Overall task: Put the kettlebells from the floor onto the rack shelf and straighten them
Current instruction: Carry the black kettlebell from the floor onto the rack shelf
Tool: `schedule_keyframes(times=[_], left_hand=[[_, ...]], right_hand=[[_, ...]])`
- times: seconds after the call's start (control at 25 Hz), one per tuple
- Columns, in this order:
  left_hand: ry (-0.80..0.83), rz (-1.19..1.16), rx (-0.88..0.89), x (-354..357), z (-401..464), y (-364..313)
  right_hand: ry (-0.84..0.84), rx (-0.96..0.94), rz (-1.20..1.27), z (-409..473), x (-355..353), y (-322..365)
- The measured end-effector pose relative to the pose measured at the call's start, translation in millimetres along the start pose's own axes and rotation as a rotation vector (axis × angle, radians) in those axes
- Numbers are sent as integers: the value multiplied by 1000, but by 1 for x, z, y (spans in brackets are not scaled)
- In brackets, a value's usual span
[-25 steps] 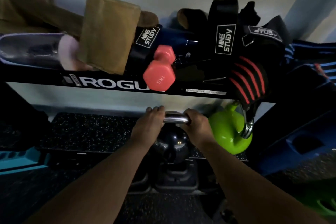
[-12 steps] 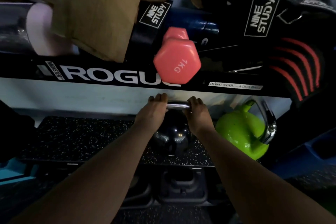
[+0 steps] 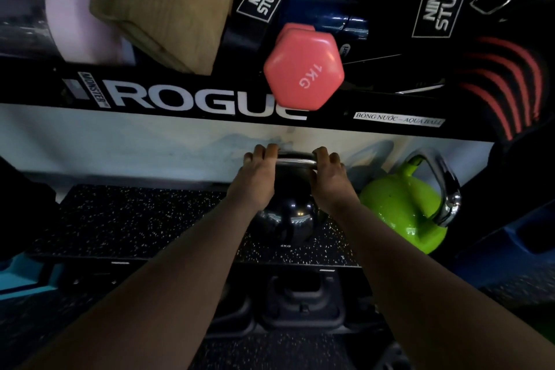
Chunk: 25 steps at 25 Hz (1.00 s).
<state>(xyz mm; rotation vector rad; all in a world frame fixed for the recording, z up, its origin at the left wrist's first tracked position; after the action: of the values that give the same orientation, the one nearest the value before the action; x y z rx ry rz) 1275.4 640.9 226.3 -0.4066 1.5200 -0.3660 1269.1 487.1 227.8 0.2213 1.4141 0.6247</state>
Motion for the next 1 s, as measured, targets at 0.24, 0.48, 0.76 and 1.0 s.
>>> schedule_keyframes(times=[0.24, 0.48, 0.76, 1.0], left_hand=[[14, 75, 10, -21, -47, 23], [154, 196, 82, -59, -127, 60], [306, 330, 117, -82, -232, 97], [287, 403, 38, -94, -282, 114]], right_hand=[[-35, -62, -52, -31, -20, 37], [26, -64, 28, -109, -7, 97], [71, 14, 129, -205, 27, 149], [138, 16, 198, -257, 32, 159]])
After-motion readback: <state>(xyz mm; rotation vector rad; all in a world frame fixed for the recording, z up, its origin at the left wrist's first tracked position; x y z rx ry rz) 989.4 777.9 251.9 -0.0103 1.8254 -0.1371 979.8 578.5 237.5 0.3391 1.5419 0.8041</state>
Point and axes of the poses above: each hand's wrist, its own z-axis towards the middle knuckle, its own x-axis out of the palm, y = z × x, the point moved 6 cm from there along z, towards the middle knuckle, and after that the axes turned 13 degrees about -x, right-handed, at the moved point
